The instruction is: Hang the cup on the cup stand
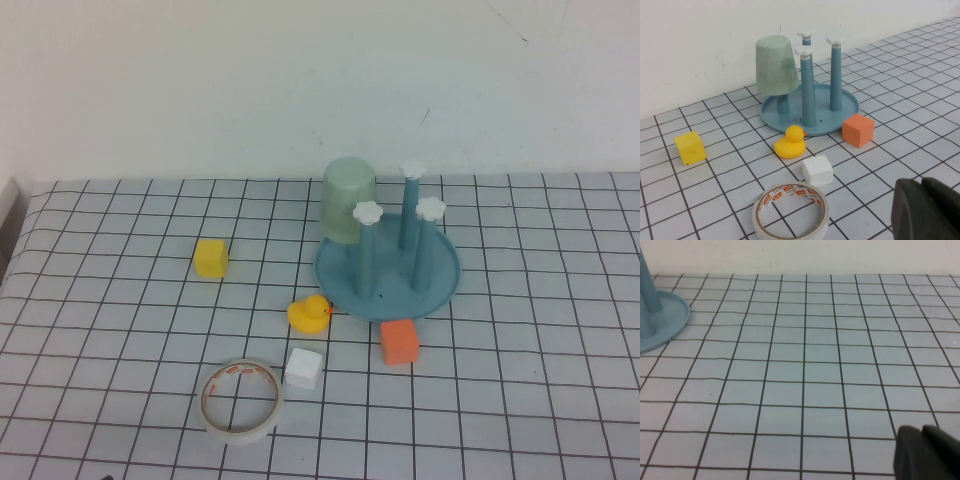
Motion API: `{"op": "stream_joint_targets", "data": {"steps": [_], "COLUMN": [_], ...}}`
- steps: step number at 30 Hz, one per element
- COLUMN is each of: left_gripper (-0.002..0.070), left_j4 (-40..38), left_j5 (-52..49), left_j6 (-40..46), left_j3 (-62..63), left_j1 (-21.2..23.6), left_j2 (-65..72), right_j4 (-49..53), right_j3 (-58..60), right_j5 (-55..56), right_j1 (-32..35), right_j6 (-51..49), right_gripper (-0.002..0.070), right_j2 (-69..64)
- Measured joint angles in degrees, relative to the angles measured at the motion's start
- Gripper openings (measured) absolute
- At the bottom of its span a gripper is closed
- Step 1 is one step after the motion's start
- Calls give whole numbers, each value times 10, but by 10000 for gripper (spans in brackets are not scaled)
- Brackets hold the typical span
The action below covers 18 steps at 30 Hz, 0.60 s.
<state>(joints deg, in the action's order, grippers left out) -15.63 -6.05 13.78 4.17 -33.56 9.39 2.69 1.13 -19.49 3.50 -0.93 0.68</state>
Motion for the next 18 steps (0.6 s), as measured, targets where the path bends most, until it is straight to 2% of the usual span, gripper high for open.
{"op": "stream_joint_targets", "data": {"steps": [3,7,10,14,18], "left_gripper": [-3,-3,-3,-3,-3], "left_j4": [8,80,109,139,143], "left_j5": [0,0,1,0,-13], "left_j6": [-1,-6,-43,-110,-127], "left_j3": [-2,-16,-29,-51,-53], "left_j1": [0,16,69,173,259], "left_j2": [0,0,-1,-25,-70], "right_j4": [0,0,0,0,0], "right_j3": [0,0,0,0,0], "right_j5": [0,0,0,0,0], "right_j1": [0,0,0,0,0], "right_j6": [0,0,0,0,0], "right_gripper": [13,13,13,13,13], "right_j2": [0,0,0,0,0]}}
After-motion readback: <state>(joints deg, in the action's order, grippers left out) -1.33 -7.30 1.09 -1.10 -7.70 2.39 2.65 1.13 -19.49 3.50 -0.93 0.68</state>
